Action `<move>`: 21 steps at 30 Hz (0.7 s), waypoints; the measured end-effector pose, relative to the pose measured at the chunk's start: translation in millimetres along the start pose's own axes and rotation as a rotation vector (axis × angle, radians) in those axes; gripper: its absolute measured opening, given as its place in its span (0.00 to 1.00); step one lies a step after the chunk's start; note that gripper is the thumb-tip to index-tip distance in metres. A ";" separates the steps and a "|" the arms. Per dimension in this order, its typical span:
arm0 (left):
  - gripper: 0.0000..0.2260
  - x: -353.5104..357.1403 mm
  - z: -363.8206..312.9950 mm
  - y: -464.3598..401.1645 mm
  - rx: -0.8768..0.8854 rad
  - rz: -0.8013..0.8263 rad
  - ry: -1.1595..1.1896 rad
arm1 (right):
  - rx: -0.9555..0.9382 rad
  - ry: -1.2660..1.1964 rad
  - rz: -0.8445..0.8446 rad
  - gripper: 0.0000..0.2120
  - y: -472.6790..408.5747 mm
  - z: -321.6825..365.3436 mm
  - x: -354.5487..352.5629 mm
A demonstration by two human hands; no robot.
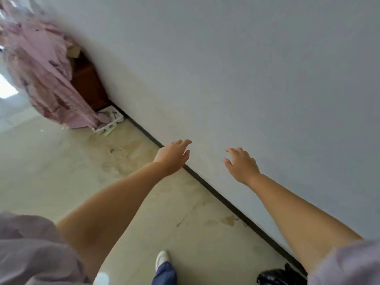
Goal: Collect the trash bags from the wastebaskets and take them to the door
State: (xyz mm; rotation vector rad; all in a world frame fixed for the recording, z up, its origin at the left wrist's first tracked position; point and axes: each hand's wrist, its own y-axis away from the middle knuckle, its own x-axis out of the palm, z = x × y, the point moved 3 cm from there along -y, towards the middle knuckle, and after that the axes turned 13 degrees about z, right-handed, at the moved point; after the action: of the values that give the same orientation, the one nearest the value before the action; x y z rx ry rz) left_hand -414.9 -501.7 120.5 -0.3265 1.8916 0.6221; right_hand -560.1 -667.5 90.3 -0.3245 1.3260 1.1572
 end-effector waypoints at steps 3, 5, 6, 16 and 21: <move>0.18 -14.6 72.7 39.5 -0.180 -0.089 0.060 | -0.129 0.069 0.055 0.21 -32.8 71.0 5.8; 0.18 -22.0 116.3 65.8 -0.263 -0.132 0.064 | -0.213 0.122 0.083 0.21 -50.8 121.5 11.4; 0.18 -25.3 137.5 78.1 -0.299 -0.143 0.057 | -0.252 0.146 0.091 0.21 -59.7 147.7 13.9; 0.19 -68.6 364.6 166.9 -0.577 -0.170 0.030 | -0.479 0.238 0.157 0.22 -138.2 403.0 51.5; 0.19 -113.1 463.2 212.5 -0.708 -0.205 0.037 | -0.569 0.264 0.161 0.22 -168.0 528.8 55.3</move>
State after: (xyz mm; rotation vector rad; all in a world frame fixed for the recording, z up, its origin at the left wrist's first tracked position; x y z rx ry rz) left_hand -117.1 -73.6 144.0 -0.9749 1.5885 1.1366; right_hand -129.4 -315.5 128.5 -0.8173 1.2407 1.6679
